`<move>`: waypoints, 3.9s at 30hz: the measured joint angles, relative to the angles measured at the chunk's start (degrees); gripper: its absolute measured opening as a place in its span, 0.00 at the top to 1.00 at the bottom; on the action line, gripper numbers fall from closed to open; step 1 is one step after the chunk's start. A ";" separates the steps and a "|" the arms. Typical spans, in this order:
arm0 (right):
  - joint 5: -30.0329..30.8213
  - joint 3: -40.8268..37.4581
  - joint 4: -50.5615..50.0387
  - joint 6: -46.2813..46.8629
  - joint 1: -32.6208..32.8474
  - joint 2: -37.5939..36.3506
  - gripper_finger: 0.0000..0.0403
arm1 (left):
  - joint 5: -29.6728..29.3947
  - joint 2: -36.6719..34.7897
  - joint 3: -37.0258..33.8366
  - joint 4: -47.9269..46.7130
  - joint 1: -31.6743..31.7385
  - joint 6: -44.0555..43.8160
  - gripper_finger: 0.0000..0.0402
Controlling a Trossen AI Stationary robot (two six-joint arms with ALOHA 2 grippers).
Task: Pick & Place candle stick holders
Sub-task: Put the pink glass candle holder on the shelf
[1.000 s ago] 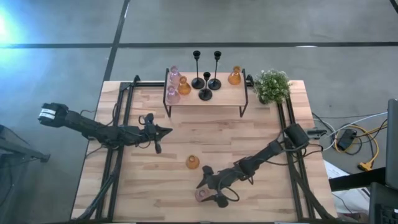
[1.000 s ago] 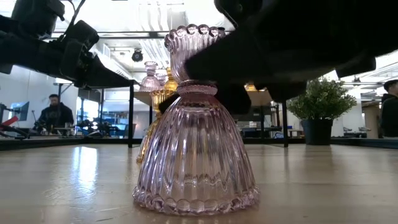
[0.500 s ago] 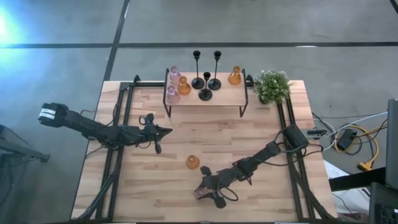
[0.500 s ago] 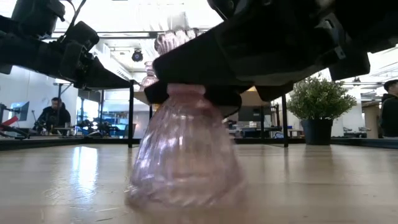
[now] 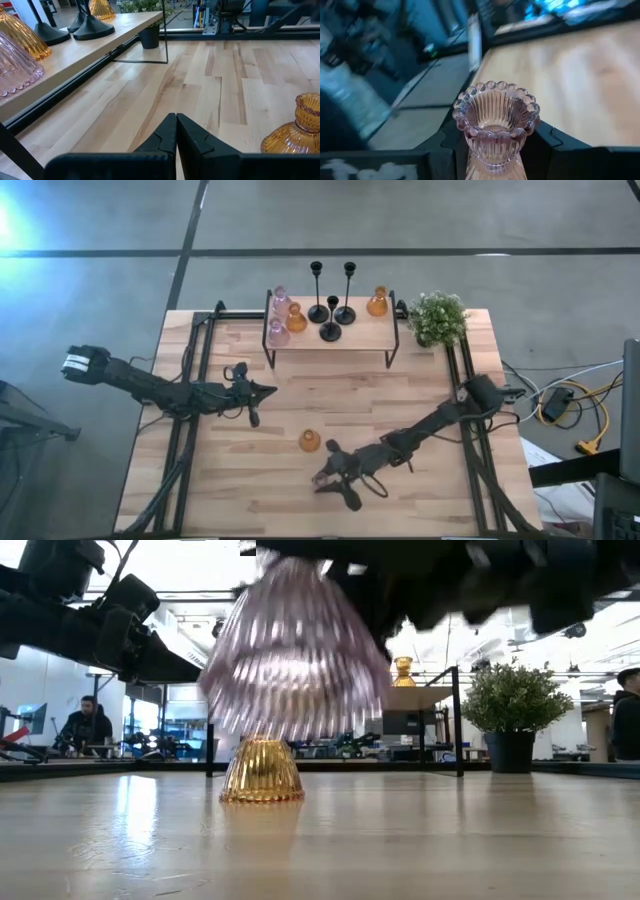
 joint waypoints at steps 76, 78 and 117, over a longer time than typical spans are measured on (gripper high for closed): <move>15.93 -18.95 -18.47 -17.82 -53.16 -37.83 0.69 | 0.00 0.04 0.00 -0.74 0.01 0.01 0.97; 15.91 -18.80 -18.28 -17.18 -53.53 -37.46 0.69 | 0.00 0.04 0.00 -0.75 0.00 0.01 0.97; 12.90 -18.78 -13.01 -17.32 -55.77 -34.28 0.69 | 0.00 0.07 0.00 -0.74 0.01 0.01 0.97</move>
